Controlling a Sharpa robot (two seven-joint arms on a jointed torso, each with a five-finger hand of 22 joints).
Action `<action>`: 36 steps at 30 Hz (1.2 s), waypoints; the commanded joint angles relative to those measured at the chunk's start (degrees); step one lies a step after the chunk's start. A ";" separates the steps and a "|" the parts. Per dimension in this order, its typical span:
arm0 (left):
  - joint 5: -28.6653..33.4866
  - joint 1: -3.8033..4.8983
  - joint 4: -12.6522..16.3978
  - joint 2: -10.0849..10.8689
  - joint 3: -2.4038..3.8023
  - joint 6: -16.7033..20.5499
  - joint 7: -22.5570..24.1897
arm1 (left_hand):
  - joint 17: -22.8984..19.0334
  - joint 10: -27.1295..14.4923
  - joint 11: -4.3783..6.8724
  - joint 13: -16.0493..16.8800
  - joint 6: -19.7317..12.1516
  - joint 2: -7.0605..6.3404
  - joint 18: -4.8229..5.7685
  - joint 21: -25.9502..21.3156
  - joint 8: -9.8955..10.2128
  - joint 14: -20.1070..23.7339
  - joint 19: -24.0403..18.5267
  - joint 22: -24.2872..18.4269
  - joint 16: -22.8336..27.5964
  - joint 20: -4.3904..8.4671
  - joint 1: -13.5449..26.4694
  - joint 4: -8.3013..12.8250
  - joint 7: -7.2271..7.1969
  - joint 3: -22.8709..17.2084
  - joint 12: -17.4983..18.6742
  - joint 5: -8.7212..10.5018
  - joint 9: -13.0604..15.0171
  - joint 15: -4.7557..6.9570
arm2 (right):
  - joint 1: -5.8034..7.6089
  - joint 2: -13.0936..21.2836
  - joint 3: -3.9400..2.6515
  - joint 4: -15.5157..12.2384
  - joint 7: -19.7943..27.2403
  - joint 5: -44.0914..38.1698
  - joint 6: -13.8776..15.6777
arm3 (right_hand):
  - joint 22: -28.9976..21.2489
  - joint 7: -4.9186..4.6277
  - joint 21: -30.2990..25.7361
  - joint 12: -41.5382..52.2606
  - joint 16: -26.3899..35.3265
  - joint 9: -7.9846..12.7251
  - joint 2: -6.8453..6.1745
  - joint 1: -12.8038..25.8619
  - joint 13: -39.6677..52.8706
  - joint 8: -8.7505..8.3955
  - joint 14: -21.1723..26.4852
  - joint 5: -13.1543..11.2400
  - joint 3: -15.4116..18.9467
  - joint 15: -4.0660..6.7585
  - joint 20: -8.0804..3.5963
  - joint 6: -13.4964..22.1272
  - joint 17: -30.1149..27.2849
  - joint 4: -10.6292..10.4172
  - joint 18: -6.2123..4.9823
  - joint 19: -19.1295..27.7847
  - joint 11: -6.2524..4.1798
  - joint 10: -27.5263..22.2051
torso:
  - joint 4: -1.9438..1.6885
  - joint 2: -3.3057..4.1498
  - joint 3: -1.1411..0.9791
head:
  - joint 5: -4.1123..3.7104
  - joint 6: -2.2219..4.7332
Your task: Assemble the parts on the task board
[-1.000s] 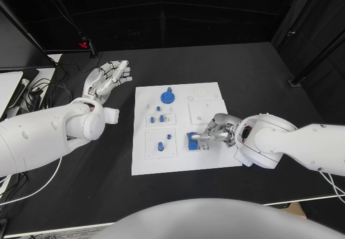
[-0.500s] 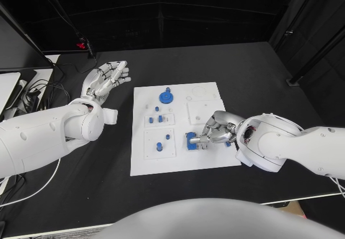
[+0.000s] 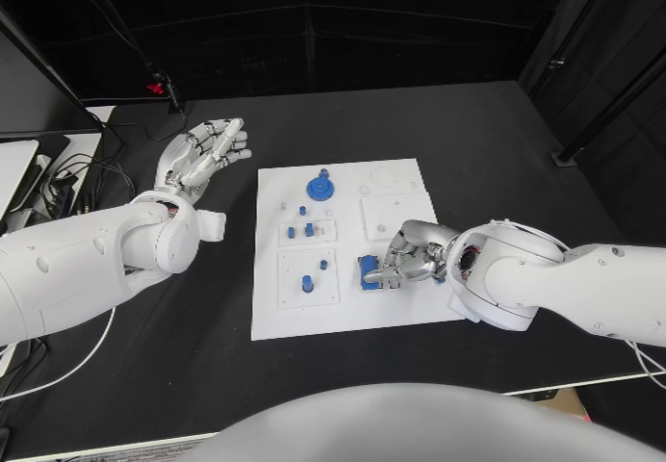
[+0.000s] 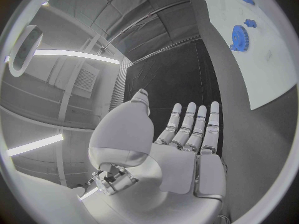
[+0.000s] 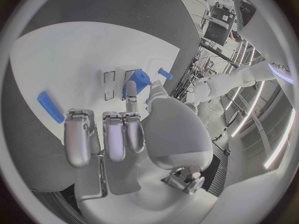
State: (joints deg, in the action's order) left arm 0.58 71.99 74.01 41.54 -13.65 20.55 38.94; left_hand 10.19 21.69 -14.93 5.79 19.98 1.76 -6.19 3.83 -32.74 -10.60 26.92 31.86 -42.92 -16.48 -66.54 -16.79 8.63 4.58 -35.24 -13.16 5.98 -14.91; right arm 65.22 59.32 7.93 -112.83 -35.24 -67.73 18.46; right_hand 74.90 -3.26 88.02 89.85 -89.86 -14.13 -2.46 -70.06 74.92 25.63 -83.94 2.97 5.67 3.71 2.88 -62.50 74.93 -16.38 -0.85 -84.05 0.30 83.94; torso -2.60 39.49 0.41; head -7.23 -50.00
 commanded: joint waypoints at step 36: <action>-0.02 0.02 -0.12 -0.09 0.06 -0.66 1.62 | -0.05 -0.45 -0.08 -0.05 -0.44 0.37 1.06 0.25 -0.26 0.11 -0.05 -0.04 -0.21 -0.12 -0.02 0.06 8.32 0.37 -0.21 -0.30 -0.05 0.01 | -0.09 -1.06 0.01 1.36 -2.32 -4.25 -4.41 | 14.45 0.03 0.36 0.15 -0.14 -3.13 2.00 -6.27 15.08 2.42 -6.06 -0.18 -0.05 0.36 -0.49 2.14 15.07 0.90 0.37 -4.85 -0.58 6.06 | 0.00 0.02 -0.02 | -0.39 0.00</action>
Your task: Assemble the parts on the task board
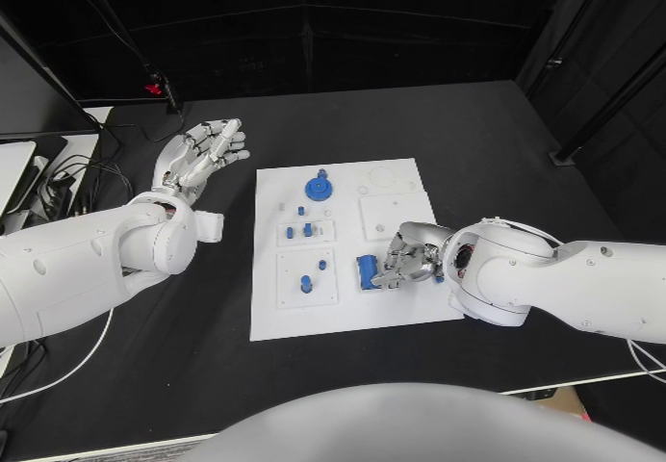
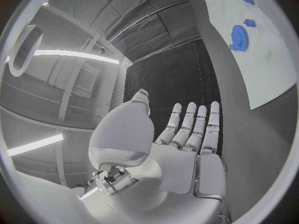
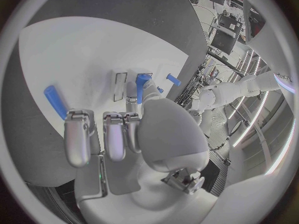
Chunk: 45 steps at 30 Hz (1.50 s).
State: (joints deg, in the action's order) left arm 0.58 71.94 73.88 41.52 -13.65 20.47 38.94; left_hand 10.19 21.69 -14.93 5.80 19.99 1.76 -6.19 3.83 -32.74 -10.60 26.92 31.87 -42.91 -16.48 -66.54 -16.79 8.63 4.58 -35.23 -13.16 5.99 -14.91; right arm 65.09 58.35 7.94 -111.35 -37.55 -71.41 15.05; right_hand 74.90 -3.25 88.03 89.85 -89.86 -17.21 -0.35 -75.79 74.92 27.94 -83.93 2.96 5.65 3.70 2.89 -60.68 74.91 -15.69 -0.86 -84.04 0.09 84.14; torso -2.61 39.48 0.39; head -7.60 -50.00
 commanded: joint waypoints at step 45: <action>-0.02 -0.05 0.05 -0.17 0.06 -0.32 1.67 | -0.30 -0.49 -0.08 -0.20 -0.58 0.49 1.05 0.29 -0.42 0.09 0.04 0.02 -0.42 -0.12 -0.14 0.06 8.33 0.53 -0.44 -0.38 -0.17 0.02 | -0.06 17.53 2.49 -2.13 6.11 0.12 5.85 | 13.79 -3.62 -1.40 0.15 -0.14 -3.38 -1.12 1.44 15.08 5.99 -6.07 9.64 3.31 -2.08 1.92 19.99 15.09 -0.92 -0.10 -3.80 3.04 5.86 | 0.11 0.02 0.00 | -3.03 0.00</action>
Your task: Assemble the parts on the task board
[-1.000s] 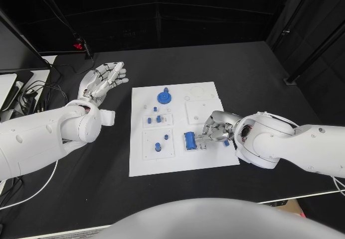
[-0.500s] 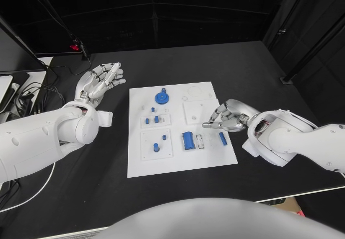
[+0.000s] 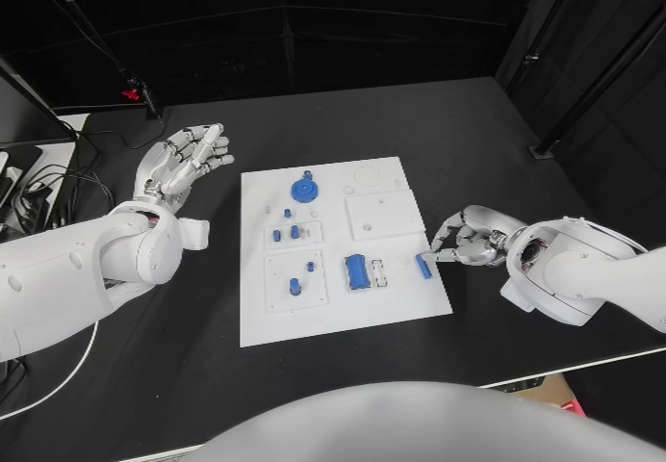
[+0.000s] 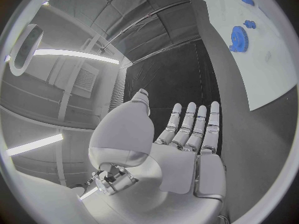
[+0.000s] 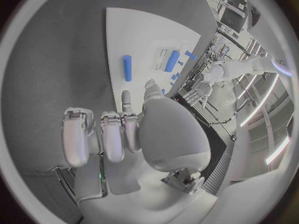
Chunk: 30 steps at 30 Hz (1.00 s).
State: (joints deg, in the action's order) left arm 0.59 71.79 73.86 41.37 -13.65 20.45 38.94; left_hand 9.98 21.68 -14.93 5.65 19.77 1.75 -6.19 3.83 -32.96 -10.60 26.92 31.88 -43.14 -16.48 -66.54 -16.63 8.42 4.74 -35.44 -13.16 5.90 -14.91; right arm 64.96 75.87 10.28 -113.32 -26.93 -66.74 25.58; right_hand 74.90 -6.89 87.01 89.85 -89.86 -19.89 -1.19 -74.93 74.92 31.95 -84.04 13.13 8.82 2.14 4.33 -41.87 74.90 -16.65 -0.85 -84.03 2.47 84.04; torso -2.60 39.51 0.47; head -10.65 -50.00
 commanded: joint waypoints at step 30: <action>-0.02 0.08 -0.04 0.05 0.06 -0.31 1.65 | -0.12 -0.49 -0.08 -0.07 -0.38 0.50 1.05 0.30 -0.24 0.08 0.04 0.00 -0.23 -0.11 -0.15 -0.11 8.54 0.40 -0.26 -0.38 -0.10 0.02 | 0.05 -2.09 0.70 0.26 -7.27 -10.51 -5.26 | 14.00 0.15 0.12 0.15 -0.14 -3.04 0.34 1.94 15.08 11.10 -5.96 -1.36 -0.08 -0.61 0.53 0.26 15.10 -0.10 0.03 -4.18 0.42 5.96 | 0.02 0.01 -0.06 | 0.40 0.00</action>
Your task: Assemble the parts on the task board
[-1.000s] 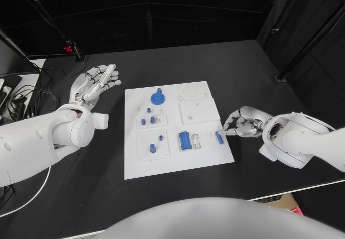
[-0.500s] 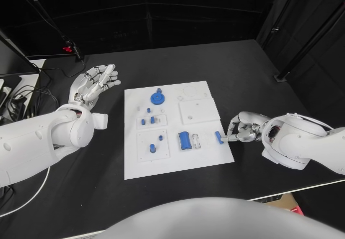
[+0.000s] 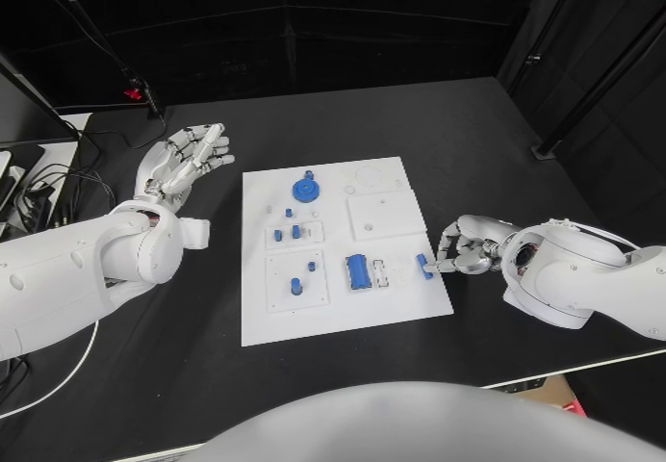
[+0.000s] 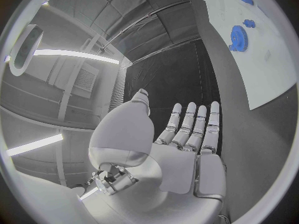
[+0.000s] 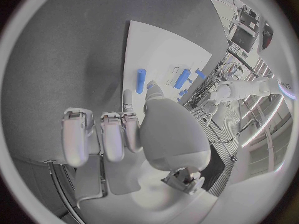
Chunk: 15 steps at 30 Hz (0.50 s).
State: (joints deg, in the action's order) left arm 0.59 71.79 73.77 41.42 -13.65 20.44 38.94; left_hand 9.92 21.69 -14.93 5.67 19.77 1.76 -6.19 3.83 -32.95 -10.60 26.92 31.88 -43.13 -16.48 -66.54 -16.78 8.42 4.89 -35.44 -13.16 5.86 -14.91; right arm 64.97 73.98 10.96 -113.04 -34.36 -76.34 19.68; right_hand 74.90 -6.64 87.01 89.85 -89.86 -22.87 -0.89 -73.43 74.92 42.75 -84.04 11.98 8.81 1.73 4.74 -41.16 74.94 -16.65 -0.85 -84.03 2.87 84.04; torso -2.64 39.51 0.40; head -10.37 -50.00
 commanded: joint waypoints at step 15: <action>-0.02 0.07 0.07 -0.04 0.06 -0.37 1.62 | -0.13 -0.50 -0.08 -0.12 -0.41 0.53 1.05 0.30 -0.30 0.07 0.02 -0.06 -0.30 -0.12 -0.18 0.05 8.54 0.29 -0.33 -0.40 -0.09 0.03 | 0.04 -2.77 0.02 1.13 -2.87 -0.92 -3.47 | 13.91 0.09 -0.11 0.15 -0.14 -0.01 0.77 0.17 15.08 0.97 -5.96 -0.58 -0.34 -0.07 0.02 -0.58 15.06 -0.04 -0.04 -4.04 -0.18 5.96 | -0.01 0.00 0.00 | 0.13 0.00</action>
State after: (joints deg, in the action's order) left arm 0.59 71.78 73.77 41.38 -13.65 20.43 38.94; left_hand 9.84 21.69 -14.93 5.59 19.77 1.76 -6.19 3.83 -32.95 -10.60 26.92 31.88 -43.13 -16.48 -66.54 -16.78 8.42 4.89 -35.44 -13.38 5.86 -14.91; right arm 64.97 71.34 10.97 -111.98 -35.47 -76.81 18.56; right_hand 74.90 -6.43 87.01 89.85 -89.86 -22.86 -0.58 -73.12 74.92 43.42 -84.04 11.64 8.81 1.73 4.74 -41.37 74.93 -16.65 -0.86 -84.03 2.87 84.04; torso -2.63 39.51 0.37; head -10.26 -50.00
